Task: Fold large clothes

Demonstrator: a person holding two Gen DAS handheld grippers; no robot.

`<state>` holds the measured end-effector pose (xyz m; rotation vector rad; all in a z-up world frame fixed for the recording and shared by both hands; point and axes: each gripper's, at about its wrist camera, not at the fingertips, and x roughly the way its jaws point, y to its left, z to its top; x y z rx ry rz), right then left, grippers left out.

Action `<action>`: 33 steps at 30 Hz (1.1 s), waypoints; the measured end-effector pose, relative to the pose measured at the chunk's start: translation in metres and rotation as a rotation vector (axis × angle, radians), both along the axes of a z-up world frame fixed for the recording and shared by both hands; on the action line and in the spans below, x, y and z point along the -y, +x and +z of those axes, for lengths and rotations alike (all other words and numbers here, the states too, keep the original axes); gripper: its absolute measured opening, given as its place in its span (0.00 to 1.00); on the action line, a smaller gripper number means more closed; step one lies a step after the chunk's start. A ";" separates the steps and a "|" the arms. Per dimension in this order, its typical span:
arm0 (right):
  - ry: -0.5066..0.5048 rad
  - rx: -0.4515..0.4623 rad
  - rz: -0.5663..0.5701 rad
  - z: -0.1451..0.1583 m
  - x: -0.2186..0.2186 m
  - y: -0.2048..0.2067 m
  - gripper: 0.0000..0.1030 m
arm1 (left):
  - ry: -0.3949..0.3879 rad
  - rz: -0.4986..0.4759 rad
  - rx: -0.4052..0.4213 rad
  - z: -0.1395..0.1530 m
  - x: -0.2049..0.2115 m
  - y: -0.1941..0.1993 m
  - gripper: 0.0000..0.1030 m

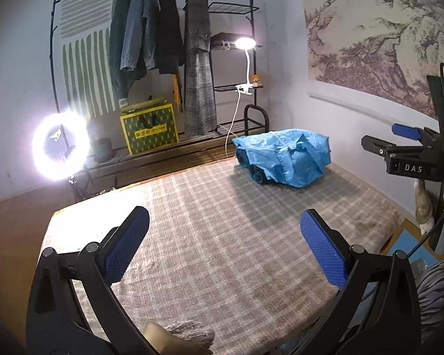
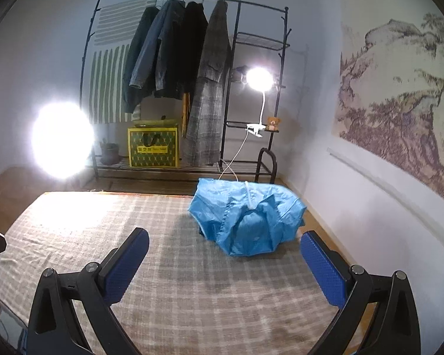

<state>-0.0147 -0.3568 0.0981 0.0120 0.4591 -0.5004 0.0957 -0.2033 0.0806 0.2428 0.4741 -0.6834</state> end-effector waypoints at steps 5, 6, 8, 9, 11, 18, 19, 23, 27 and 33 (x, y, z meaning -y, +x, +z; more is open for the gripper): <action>-0.020 -0.002 -0.026 -0.025 0.002 0.016 1.00 | 0.009 0.021 -0.028 -0.019 0.001 0.015 1.00; -0.017 -0.004 -0.027 -0.032 0.003 0.019 1.00 | 0.014 0.025 -0.033 -0.022 0.002 0.017 1.00; 0.003 -0.001 -0.029 -0.039 0.006 0.022 1.00 | 0.030 0.026 -0.041 -0.029 0.004 0.021 1.00; 0.022 0.006 -0.031 -0.044 0.008 0.024 1.00 | 0.037 0.026 -0.040 -0.032 0.005 0.022 1.00; 0.057 0.018 -0.041 -0.053 0.013 0.025 1.00 | 0.051 0.025 -0.037 -0.038 0.007 0.023 1.00; 0.112 0.007 -0.058 -0.074 0.024 0.031 1.00 | 0.067 0.029 -0.069 -0.054 0.010 0.028 1.00; 0.114 0.001 -0.054 -0.075 0.022 0.032 1.00 | 0.068 0.031 -0.070 -0.055 0.009 0.028 1.00; 0.105 -0.025 -0.040 -0.082 0.017 0.034 1.00 | 0.077 0.031 -0.074 -0.058 0.010 0.029 1.00; 0.105 -0.038 -0.037 -0.086 0.016 0.036 1.00 | 0.081 0.031 -0.088 -0.061 0.009 0.031 1.00; 0.106 -0.032 -0.036 -0.086 0.015 0.037 1.00 | 0.081 0.035 -0.089 -0.062 0.006 0.032 1.00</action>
